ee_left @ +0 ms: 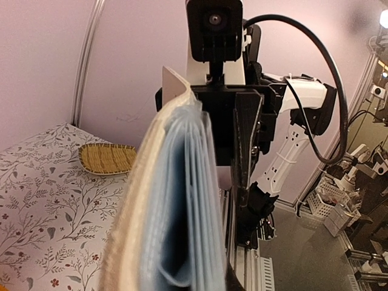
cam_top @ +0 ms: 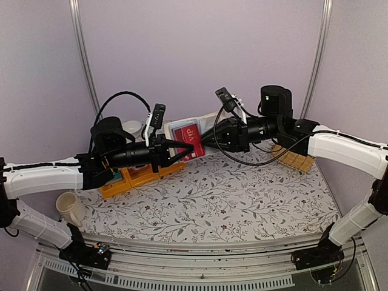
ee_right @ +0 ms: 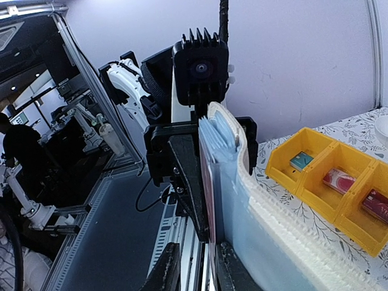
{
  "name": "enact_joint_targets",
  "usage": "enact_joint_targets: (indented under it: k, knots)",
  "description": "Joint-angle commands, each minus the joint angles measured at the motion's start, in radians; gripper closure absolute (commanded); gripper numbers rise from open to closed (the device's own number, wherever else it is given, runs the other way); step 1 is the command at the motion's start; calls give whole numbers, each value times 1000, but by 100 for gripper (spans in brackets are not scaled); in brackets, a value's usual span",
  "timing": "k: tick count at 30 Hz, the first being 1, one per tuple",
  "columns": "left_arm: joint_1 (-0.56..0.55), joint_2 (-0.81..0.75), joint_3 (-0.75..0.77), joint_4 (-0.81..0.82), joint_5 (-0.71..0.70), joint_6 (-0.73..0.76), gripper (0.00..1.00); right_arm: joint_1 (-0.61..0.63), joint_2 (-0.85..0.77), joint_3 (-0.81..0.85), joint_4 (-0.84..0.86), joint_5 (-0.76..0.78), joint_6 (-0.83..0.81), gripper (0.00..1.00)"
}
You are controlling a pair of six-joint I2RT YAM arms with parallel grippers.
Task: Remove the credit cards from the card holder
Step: Remove the credit card from the card slot.
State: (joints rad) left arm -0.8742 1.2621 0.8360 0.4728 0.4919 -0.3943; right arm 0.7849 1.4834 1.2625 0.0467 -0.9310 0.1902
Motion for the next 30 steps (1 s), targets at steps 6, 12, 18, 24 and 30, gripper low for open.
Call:
enact_joint_targets:
  k: [6,12,18,24,30]
  knots:
    - [-8,11,-7,104,99,0,100,7,4,24,-12,-17,-21,85]
    - [-14,58,3,166,106,-57,100,14,61,50,7,-11,19,83]
    - [-2,123,-52,290,43,-231,100,-2,98,1,10,3,57,90]
    - [2,215,-78,407,108,-322,100,-37,118,-131,162,-167,202,97]
    - [23,364,-135,531,145,-371,100,-72,116,-273,219,-209,221,89]
